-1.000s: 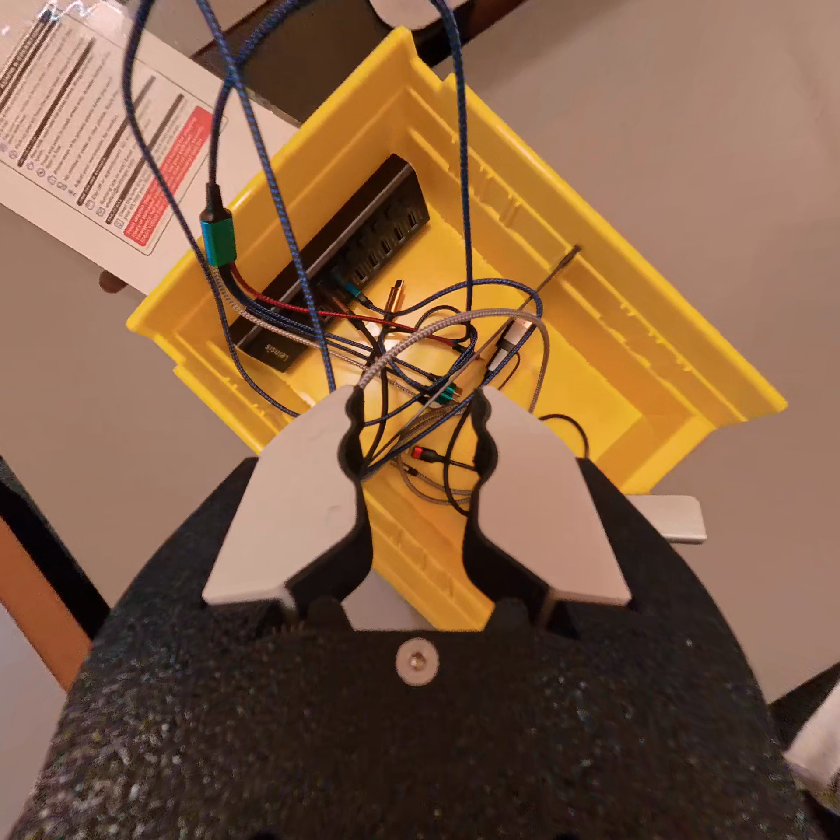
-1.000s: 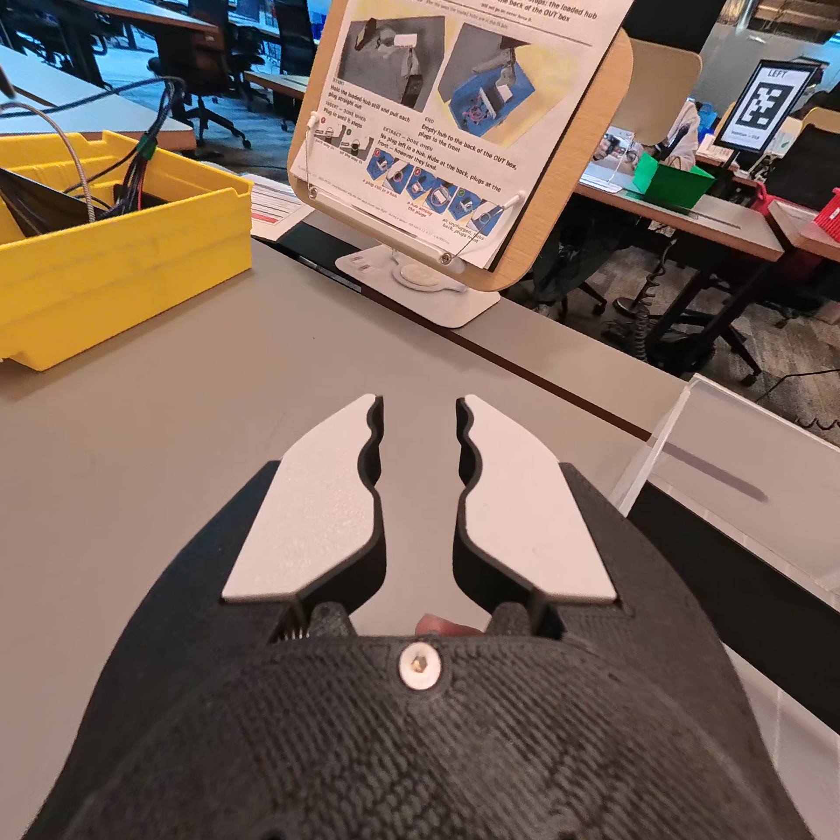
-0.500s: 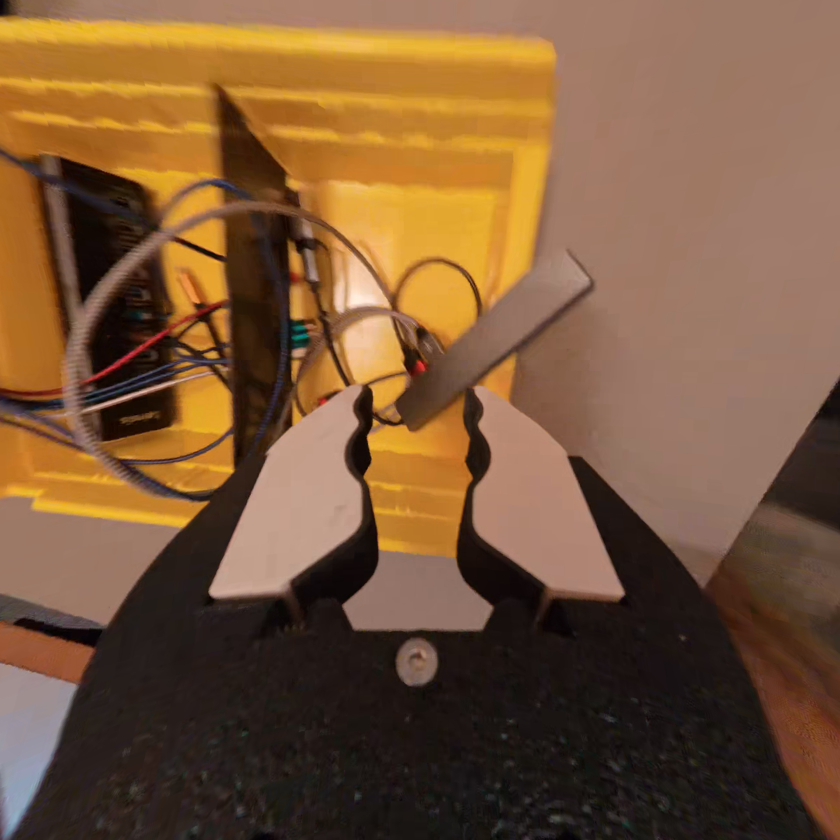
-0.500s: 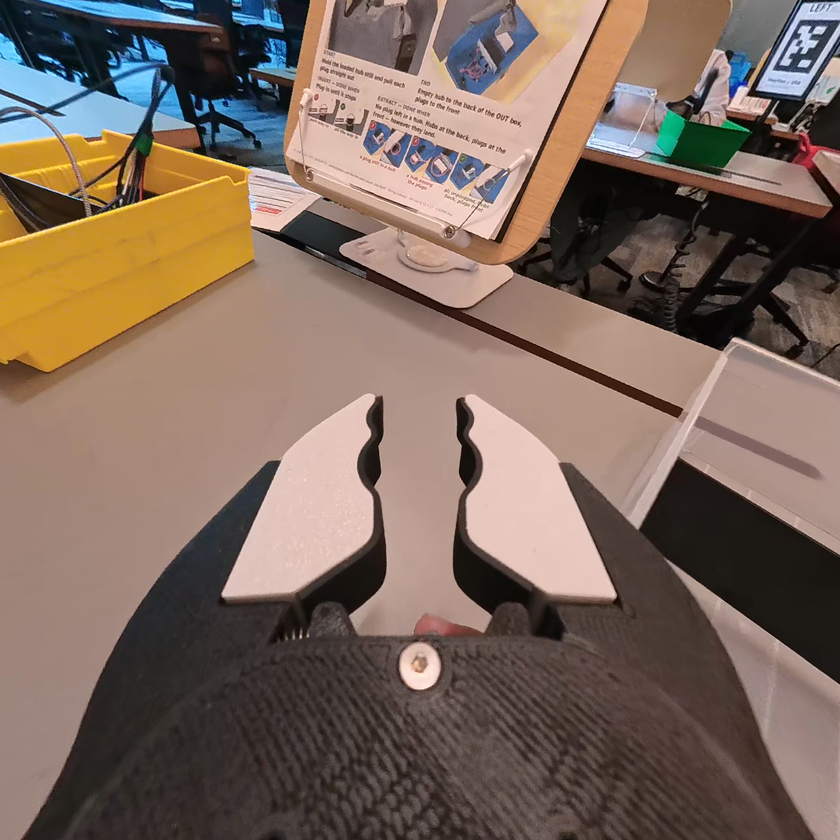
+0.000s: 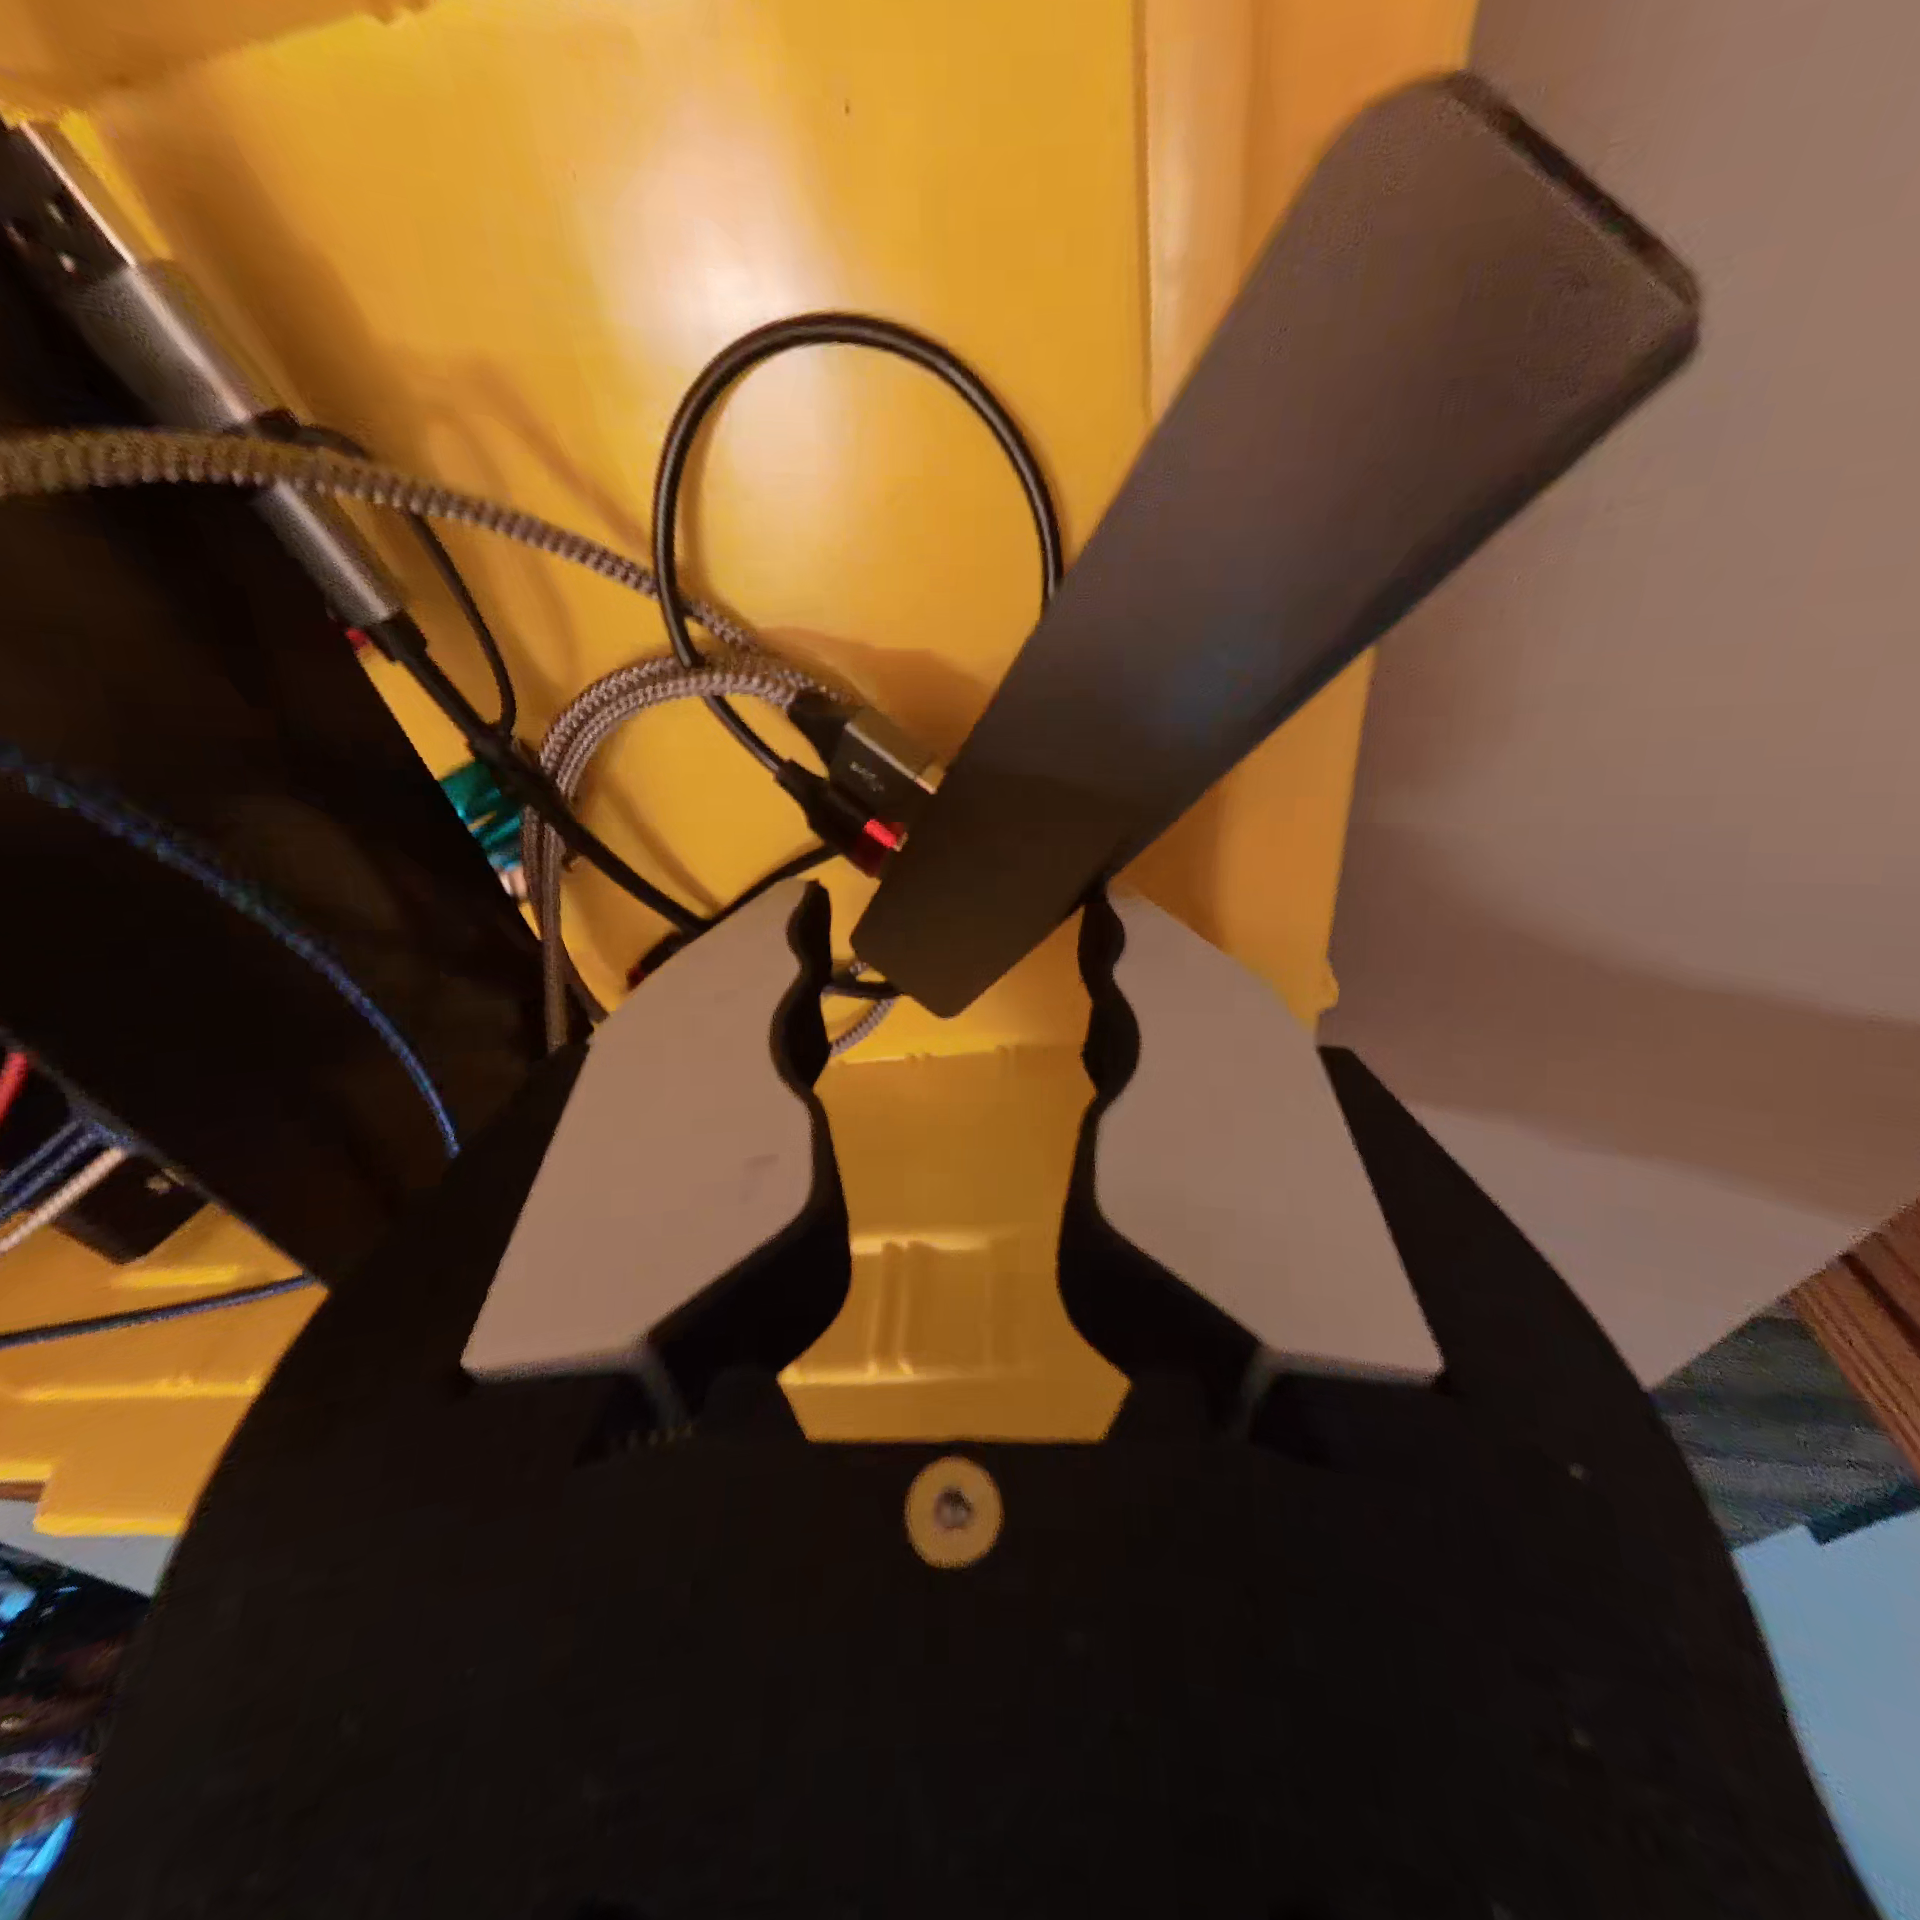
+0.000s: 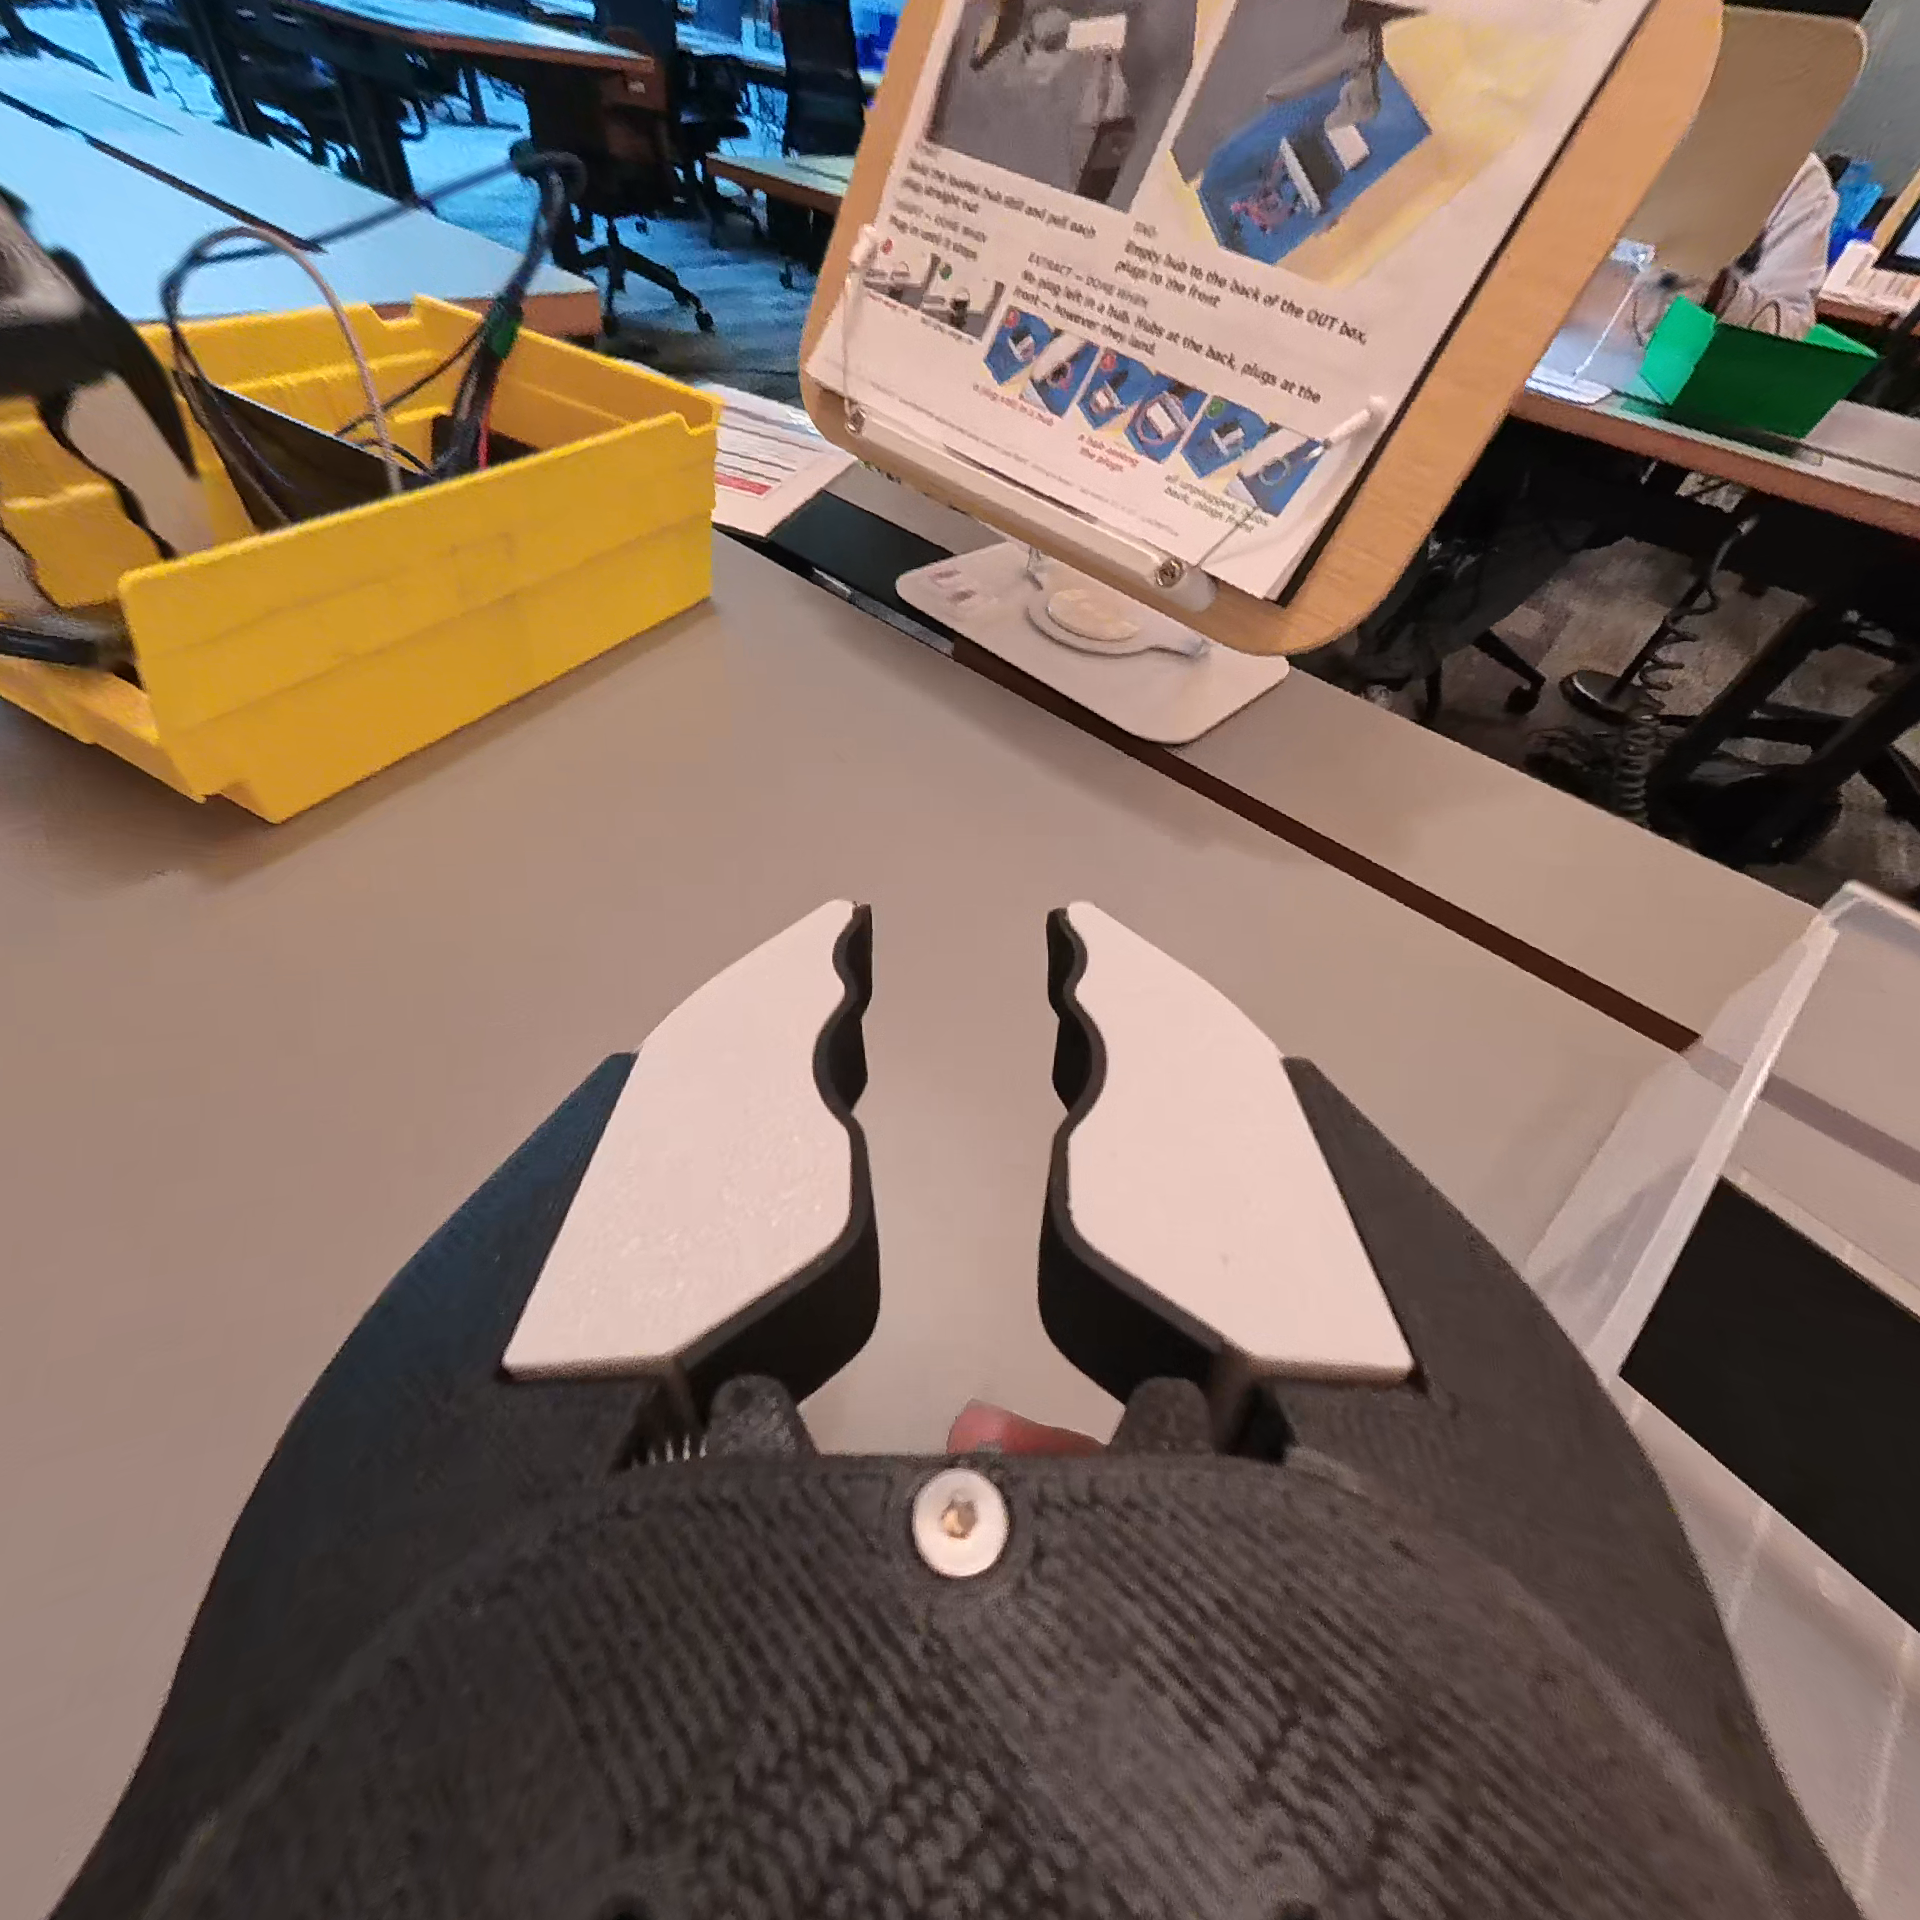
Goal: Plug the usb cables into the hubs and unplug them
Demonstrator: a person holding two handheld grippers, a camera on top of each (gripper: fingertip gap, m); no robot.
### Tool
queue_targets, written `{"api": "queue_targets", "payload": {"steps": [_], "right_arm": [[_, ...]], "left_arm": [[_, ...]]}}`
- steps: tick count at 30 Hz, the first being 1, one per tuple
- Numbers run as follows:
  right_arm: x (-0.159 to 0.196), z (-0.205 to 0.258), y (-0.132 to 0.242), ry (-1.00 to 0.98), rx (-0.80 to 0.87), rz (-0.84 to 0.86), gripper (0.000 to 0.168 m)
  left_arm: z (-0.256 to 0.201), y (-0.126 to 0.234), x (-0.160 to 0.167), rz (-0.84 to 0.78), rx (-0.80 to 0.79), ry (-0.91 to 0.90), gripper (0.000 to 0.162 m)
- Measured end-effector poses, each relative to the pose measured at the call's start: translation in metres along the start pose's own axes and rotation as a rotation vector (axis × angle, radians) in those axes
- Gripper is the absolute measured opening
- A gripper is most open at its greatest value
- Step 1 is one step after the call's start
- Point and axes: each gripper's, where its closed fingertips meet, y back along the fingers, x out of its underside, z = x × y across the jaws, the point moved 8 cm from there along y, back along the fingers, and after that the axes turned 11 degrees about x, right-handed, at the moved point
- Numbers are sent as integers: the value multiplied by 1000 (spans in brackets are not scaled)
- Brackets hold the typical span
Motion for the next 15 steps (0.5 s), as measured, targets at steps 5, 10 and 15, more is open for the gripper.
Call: {"api": "queue_targets", "payload": {"steps": [5, 10, 15], "right_arm": [[-8, 8, 4, -2, -35, -30, 32], [-17, 16, 10, 2, -65, -58, 32], [-32, 24, 21, 17, -75, -122, 32]], "left_arm": [[4, -15, -5, 10, -84, -33, 39], [-5, 2, -4, -87, -270, 9, 19], [-35, 110, 5, -528, -567, 179, 10]]}}
